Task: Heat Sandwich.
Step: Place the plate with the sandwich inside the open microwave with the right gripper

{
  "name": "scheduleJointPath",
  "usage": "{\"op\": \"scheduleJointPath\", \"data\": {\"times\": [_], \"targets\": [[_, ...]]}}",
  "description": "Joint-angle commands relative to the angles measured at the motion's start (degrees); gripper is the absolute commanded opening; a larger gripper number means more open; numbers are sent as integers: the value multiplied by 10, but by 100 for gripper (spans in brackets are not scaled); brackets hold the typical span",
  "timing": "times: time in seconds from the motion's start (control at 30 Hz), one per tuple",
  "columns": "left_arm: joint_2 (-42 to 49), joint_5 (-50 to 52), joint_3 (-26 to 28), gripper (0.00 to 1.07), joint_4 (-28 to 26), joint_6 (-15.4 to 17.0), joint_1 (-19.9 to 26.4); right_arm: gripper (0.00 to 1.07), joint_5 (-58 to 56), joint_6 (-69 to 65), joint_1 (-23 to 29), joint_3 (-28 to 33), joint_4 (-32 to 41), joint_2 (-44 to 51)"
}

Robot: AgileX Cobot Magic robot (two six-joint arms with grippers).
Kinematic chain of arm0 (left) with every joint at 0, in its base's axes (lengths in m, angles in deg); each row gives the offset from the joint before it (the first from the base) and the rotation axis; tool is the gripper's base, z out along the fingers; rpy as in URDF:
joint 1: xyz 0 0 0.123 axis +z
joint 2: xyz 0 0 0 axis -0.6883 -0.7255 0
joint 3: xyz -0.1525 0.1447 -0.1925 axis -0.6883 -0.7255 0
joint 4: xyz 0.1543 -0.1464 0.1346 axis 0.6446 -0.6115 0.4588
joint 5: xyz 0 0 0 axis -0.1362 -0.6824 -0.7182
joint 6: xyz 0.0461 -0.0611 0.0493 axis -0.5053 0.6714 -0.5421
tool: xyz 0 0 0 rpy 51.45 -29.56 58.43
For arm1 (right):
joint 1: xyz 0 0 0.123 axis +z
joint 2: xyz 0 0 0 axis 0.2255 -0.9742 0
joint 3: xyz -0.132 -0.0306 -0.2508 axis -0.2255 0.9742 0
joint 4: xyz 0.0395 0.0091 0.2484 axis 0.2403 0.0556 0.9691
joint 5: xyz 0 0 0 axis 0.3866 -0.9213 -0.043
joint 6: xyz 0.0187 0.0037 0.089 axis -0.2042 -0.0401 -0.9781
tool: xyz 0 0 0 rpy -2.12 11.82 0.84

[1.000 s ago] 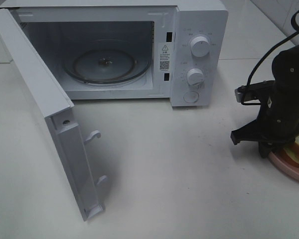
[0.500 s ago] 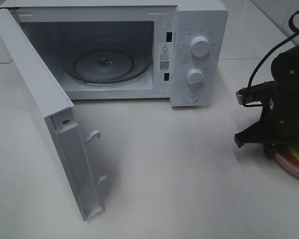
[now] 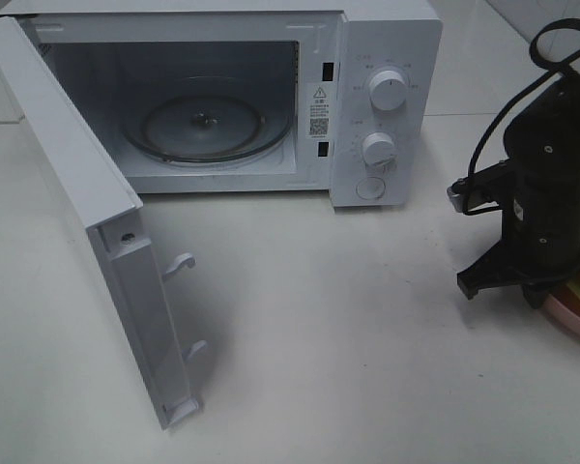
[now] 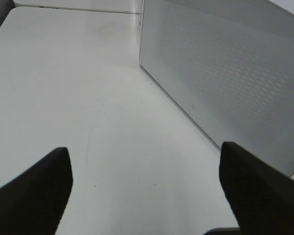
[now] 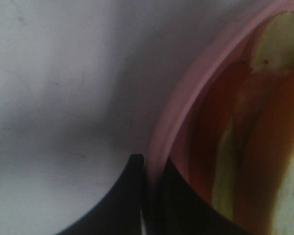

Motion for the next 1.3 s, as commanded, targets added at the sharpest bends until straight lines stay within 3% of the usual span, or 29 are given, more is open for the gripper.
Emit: {"op": "scheduleJointPath", "data": {"times": [0.03, 0.37, 0.7, 0.9, 1.3], "targets": [[13, 7, -2, 76, -1, 0, -3, 0, -19, -15, 12, 3, -40, 2], [13, 7, -2, 76, -1, 0, -3, 0, -53, -51, 36, 3, -97, 17], [13, 7, -2, 76, -1, 0, -3, 0, -68, -50, 36, 7, -103, 70], [13, 7, -2, 76, -1, 0, -3, 0, -53, -56, 41, 52, -114, 108], [13, 7, -2, 76, -1, 0, -3, 0, -95, -56, 127, 132, -126, 210]]}}
